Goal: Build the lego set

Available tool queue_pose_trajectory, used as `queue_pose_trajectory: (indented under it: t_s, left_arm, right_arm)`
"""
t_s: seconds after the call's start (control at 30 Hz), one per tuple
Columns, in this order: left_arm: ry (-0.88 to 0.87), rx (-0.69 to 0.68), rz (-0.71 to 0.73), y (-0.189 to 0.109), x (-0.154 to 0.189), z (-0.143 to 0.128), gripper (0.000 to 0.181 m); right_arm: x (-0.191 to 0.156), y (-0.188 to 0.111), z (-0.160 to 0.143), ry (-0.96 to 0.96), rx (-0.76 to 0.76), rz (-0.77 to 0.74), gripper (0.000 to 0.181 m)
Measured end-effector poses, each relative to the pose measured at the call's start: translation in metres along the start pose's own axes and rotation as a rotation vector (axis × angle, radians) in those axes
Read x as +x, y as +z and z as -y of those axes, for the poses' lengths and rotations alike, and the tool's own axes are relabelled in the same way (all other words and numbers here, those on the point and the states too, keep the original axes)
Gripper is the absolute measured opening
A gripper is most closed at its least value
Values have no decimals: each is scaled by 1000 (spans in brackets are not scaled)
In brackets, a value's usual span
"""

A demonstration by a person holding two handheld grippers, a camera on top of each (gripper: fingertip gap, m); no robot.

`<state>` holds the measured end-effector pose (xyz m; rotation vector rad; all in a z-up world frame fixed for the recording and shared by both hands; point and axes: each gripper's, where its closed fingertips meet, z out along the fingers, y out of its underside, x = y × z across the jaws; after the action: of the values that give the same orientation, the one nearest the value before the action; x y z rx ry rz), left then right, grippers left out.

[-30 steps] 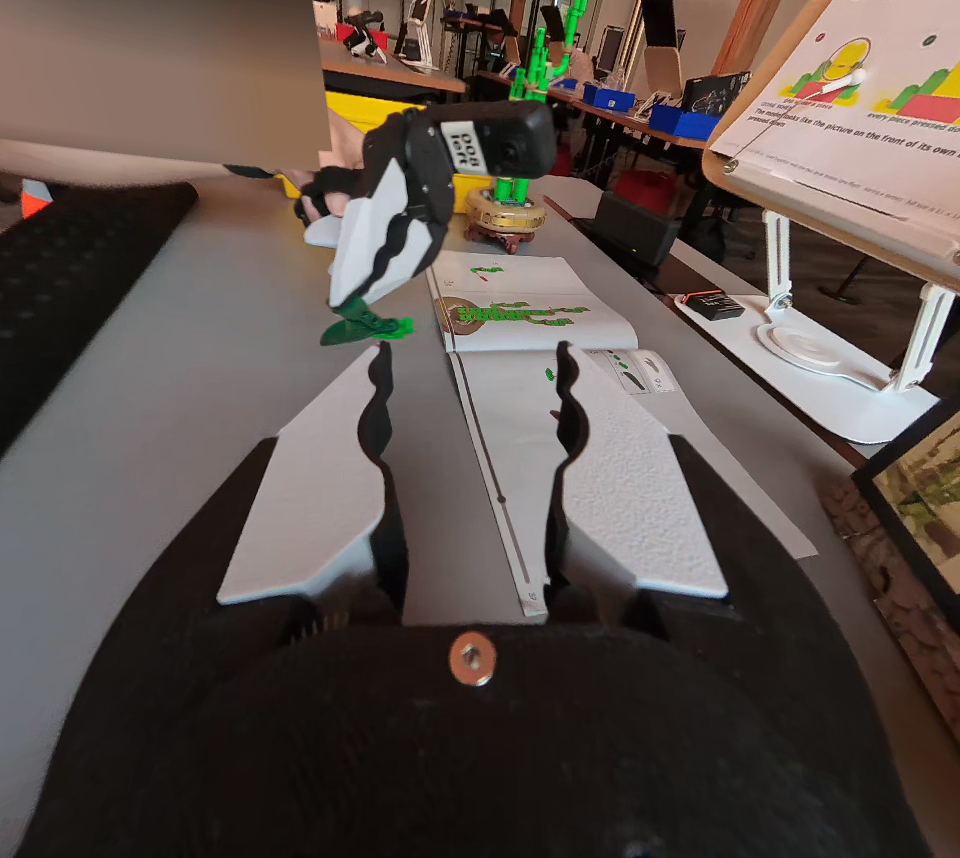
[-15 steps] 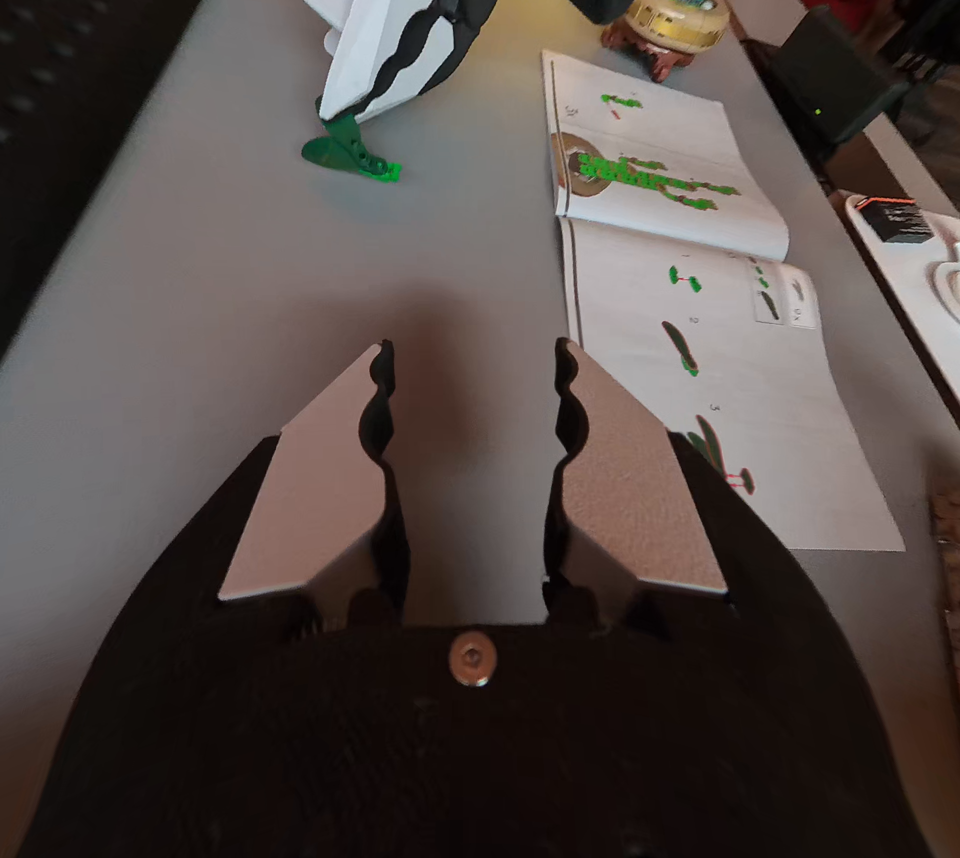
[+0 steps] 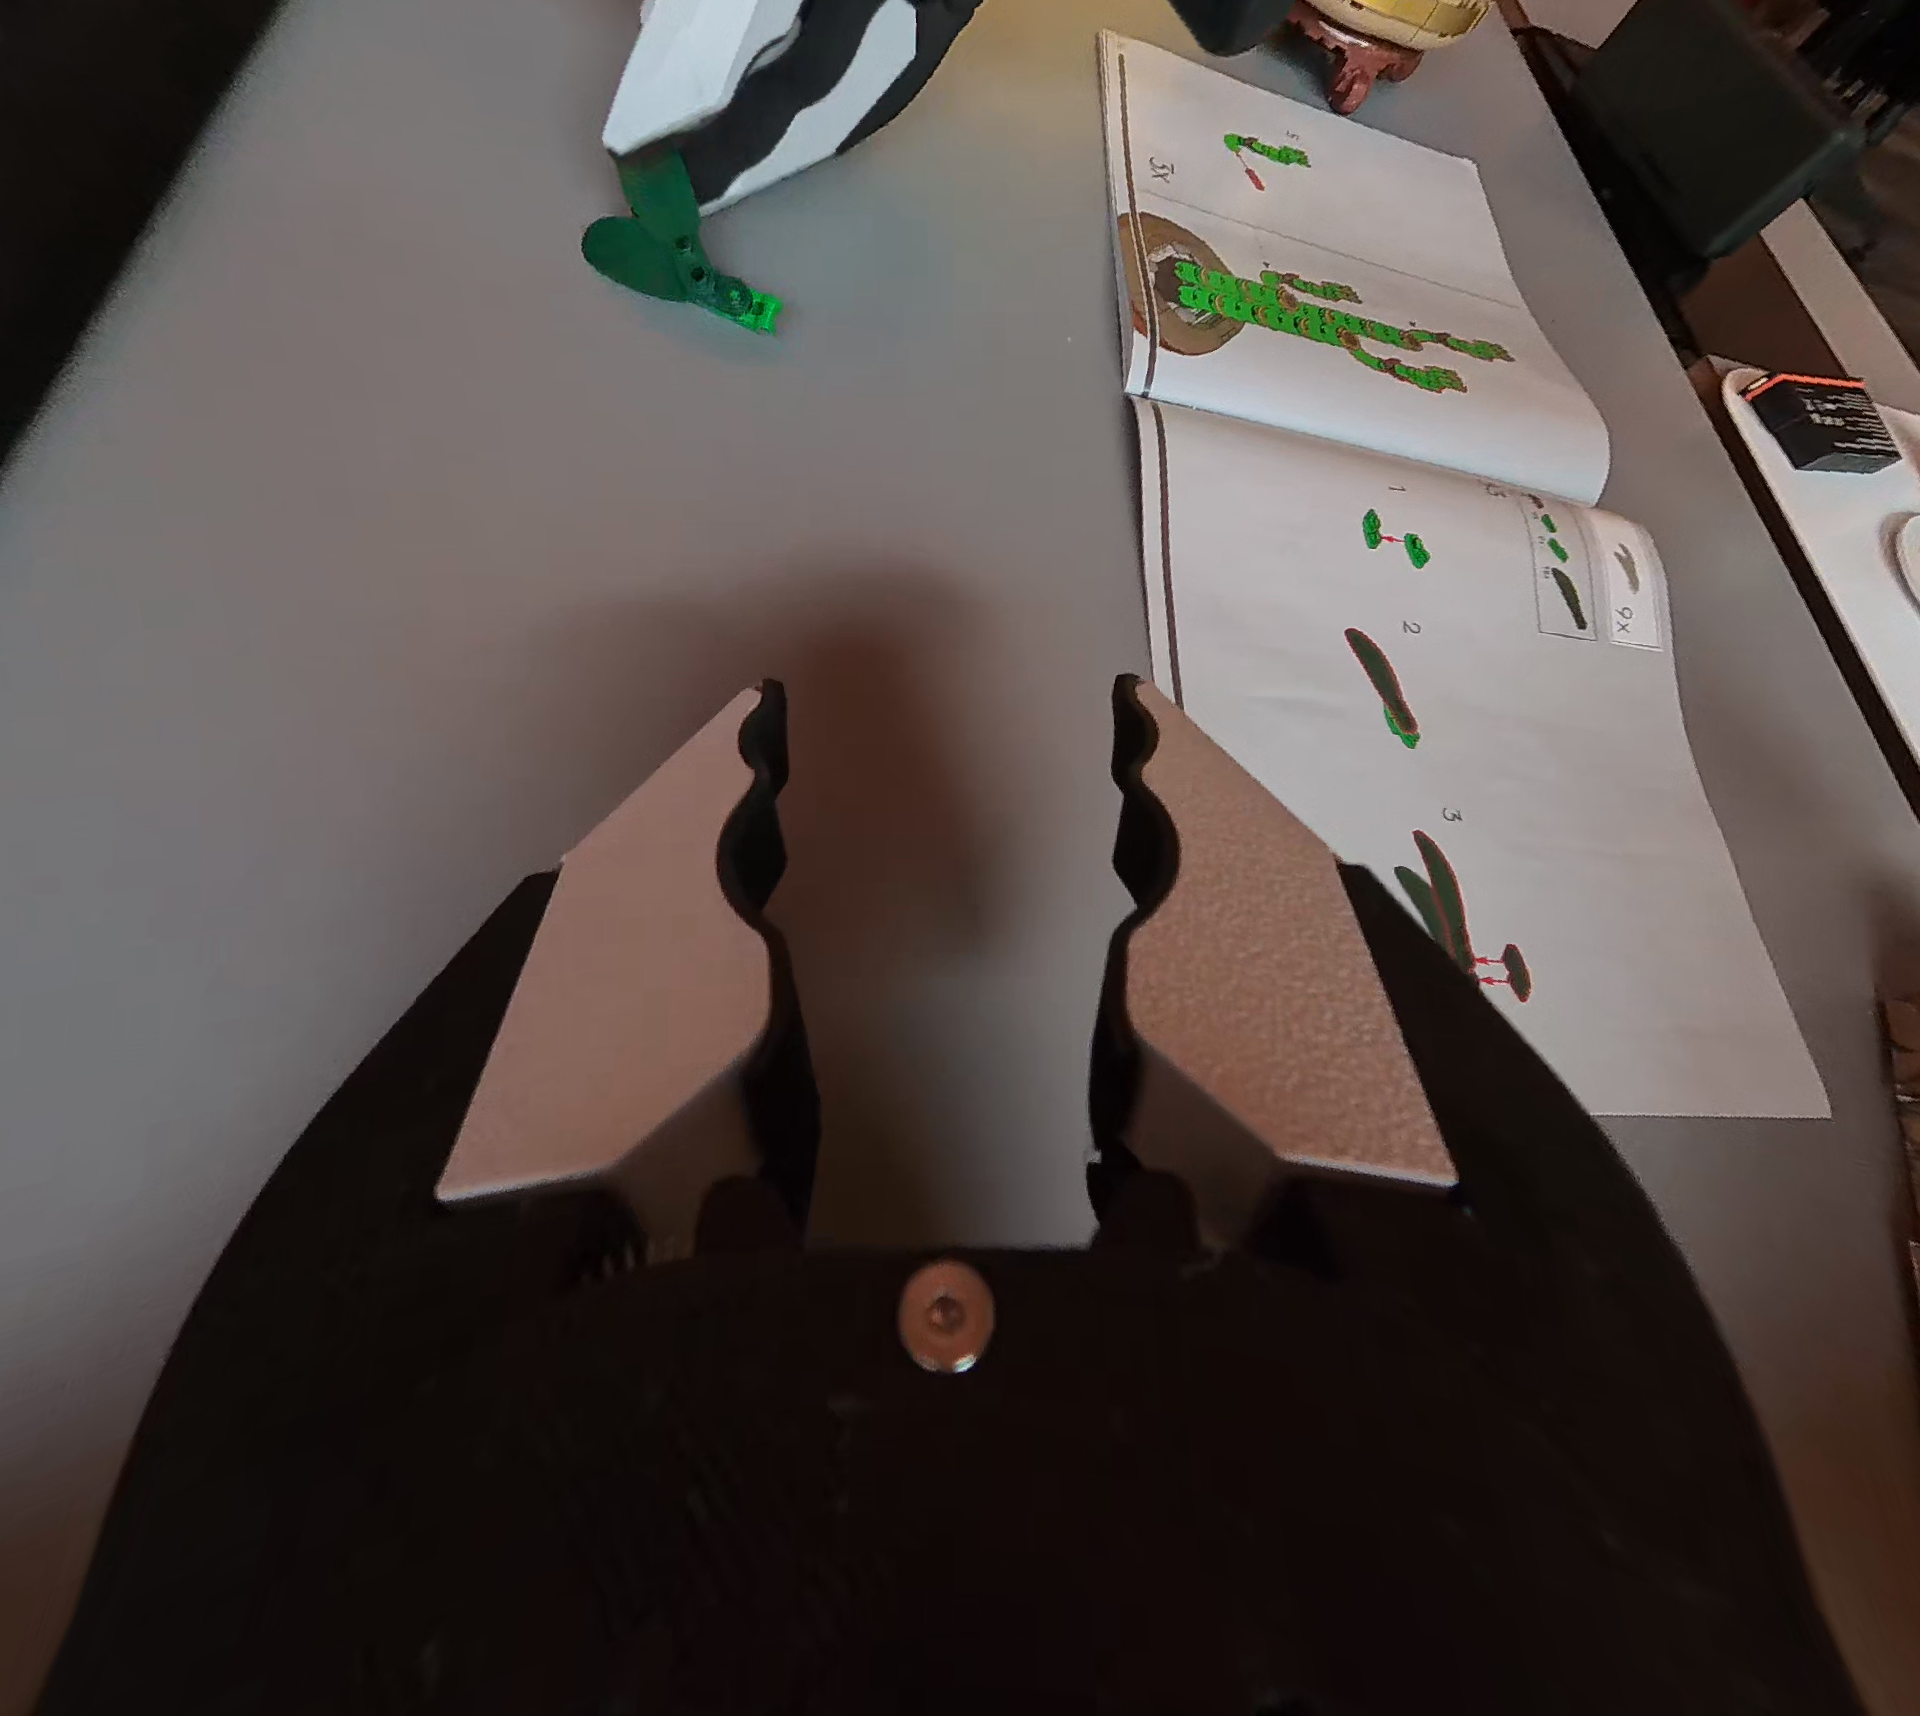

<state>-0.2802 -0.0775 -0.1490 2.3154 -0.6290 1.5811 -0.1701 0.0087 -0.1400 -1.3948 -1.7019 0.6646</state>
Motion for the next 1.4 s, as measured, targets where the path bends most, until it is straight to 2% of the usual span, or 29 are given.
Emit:
queue_pose_trajectory:
  t_s: [0.13,0.27,0.47,0.57,0.63,0.73,0.8,0.97,1.03,1.1,1.2,1.27,1.33,1.4]
  left_arm:
    - [18,7,20,-4,-2,-1,28]
    - [38,52,94,-16,-7,1,31]
    - [132,144,293,-41,-13,1,37]
    - [212,220,479,-58,-21,2,40]
    - [300,291,535,-64,-14,2,44]
    - [400,405,556,-65,2,-1,43]
    - [440,430,645,-62,-2,-10,43]
    - [549,532,690,-36,6,-20,41]
    - [605,639,667,-38,19,-18,40]
    - [678,760,673,-52,33,-18,40]
    - [805,939,751,-86,56,-29,43]
    - [852,1055,861,-114,62,-45,49]
    - [837,1211,994,-148,60,-67,61]
    - [833,1351,1076,-175,58,-93,56]
  right_arm:
    - [1,-2,1,3,7,-5,63]
    - [3,-1,-3,-1,-6,-12,63]
    - [6,-1,-5,-12,-17,-31,63]
    - [9,-2,-5,-30,-22,-52,63]
    - [9,-1,-4,-42,-19,-58,63]
    - [5,2,-2,-55,-20,-51,62]
    - [3,4,-1,-61,-24,-45,62]
    - [4,6,2,-67,-4,-68,61]
    - [13,5,6,-74,32,-127,61]
    - [29,-1,11,-90,83,-247,58]
    - [71,-42,29,-244,159,-642,56]
    - [84,-67,34,-289,196,-814,54]
    - [90,-74,27,-280,165,-876,57]
    - [94,-71,17,-275,104,-897,59]
